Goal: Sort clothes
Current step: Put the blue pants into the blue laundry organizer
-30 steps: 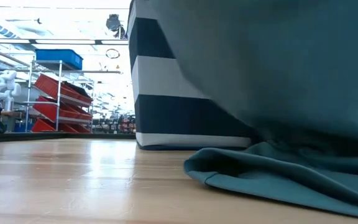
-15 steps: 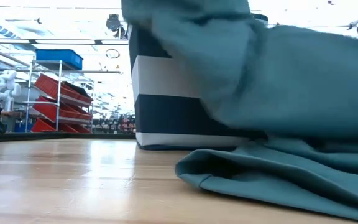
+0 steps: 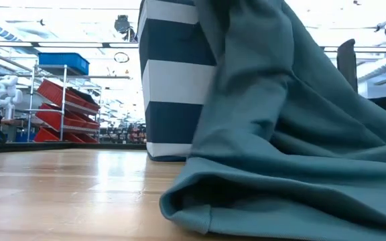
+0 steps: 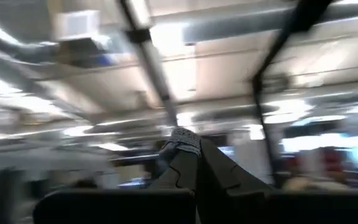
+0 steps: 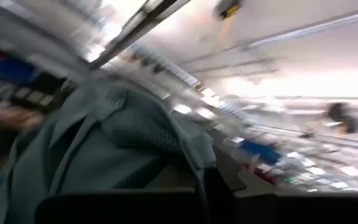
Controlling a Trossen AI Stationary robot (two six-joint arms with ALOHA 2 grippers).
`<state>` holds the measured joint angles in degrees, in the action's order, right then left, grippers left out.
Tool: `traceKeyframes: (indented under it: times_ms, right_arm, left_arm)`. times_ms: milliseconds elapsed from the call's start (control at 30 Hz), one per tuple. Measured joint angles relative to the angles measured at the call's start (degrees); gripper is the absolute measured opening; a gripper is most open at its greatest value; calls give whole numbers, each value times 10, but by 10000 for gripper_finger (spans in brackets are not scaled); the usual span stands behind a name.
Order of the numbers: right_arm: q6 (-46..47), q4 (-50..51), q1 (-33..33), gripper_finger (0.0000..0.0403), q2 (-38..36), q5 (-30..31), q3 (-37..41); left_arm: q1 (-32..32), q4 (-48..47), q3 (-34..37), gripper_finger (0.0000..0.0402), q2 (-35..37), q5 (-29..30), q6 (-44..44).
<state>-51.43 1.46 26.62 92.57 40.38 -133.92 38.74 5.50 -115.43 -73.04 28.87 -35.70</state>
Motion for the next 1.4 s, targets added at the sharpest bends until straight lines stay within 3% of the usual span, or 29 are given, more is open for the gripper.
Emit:
traceKeyframes:
  times_ms: [100, 200, 267, 333, 500, 600, 700, 867, 1100, 1267, 1400]
  right_arm:
    - [58, 90, 11, 0, 7, -40, 0]
    - [98, 126, 28, 0, 20, -193, 2]
    - [96, 102, 38, 0, 29, -308, 2]
    - [72, 59, 47, 0, 37, -383, 2]
    - [14, -65, 36, 0, 60, -467, 2]
    - [38, -116, -4, 0, 70, -488, -4]
    - [136, -85, -55, 0, 69, -469, -10]
    - [250, 99, -94, 0, 65, -421, -10]
    - [305, 333, -39, 0, 60, -234, -9]
    - [402, 483, 27, 0, 60, -170, -9]
    - [465, 557, 107, 0, 60, -67, 4]
  left_arm:
    - [17, -54, 0, 3, 0, -81, 36]
    - [29, -72, 0, 6, -14, -193, 39]
    - [41, -64, 0, 7, -25, -254, 38]
    - [54, -48, 0, 8, -35, -299, 35]
    - [82, -6, -15, 10, -56, -320, -52]
    - [90, -5, -42, 11, -60, -268, -104]
    - [91, 4, -51, 11, -48, -158, -64]
    - [94, -93, -38, 12, -45, -48, 15]
    - [106, -225, 37, 6, -67, 69, 117]
    - [110, -213, 114, 4, -82, 84, 211]
    - [123, -176, 177, 3, -112, 83, 253]
